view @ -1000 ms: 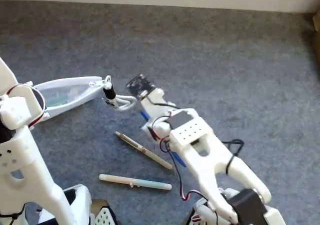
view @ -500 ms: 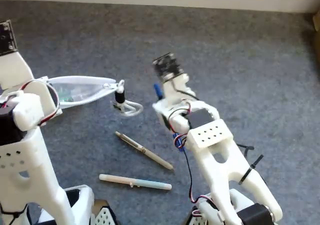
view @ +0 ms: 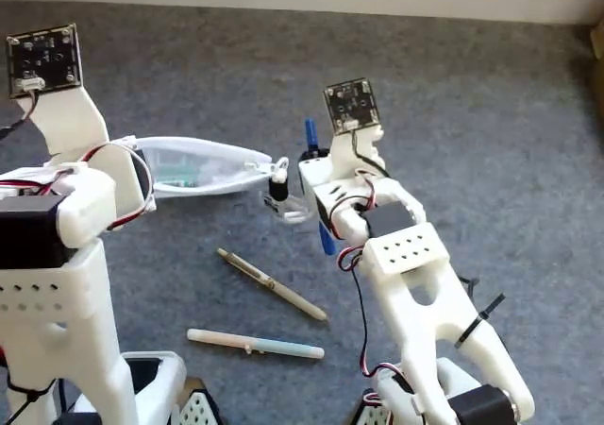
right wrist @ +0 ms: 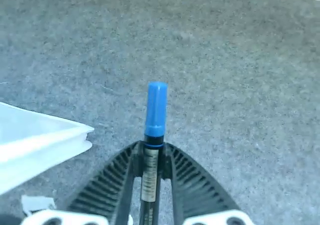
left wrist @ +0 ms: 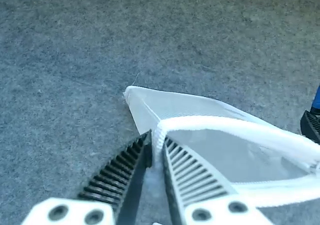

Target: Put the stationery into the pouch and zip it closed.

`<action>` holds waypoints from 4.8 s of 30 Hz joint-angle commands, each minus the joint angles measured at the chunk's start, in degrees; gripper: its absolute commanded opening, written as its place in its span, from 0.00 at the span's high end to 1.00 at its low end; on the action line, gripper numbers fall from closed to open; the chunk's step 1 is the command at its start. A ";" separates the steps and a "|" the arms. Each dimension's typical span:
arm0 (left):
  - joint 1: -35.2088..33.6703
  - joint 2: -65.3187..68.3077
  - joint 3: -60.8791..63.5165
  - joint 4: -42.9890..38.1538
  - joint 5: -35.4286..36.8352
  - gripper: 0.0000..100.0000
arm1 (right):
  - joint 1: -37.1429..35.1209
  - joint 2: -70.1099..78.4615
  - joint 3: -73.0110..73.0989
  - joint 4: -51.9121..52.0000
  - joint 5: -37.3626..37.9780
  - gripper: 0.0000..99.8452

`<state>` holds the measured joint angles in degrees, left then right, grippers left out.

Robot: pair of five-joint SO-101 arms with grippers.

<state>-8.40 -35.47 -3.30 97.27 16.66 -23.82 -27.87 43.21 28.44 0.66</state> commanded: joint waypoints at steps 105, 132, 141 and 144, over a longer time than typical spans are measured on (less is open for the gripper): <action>-6.20 -0.75 8.04 -2.99 -2.37 0.99 | -21.58 -18.95 4.09 -44.00 4.22 0.99; -6.29 -0.66 8.13 -2.99 -2.37 0.99 | -21.58 -17.45 -0.04 -24.84 21.80 0.99; -6.29 -0.66 8.13 -2.99 -2.37 0.99 | -21.58 -17.45 -0.04 -24.84 28.31 0.99; -6.29 -0.66 8.13 -2.99 -2.37 0.99 | -21.58 -17.45 -0.04 -24.84 28.31 0.99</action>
<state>-13.67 -36.44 4.44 95.16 14.73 -45.54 -44.57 47.16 3.38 28.09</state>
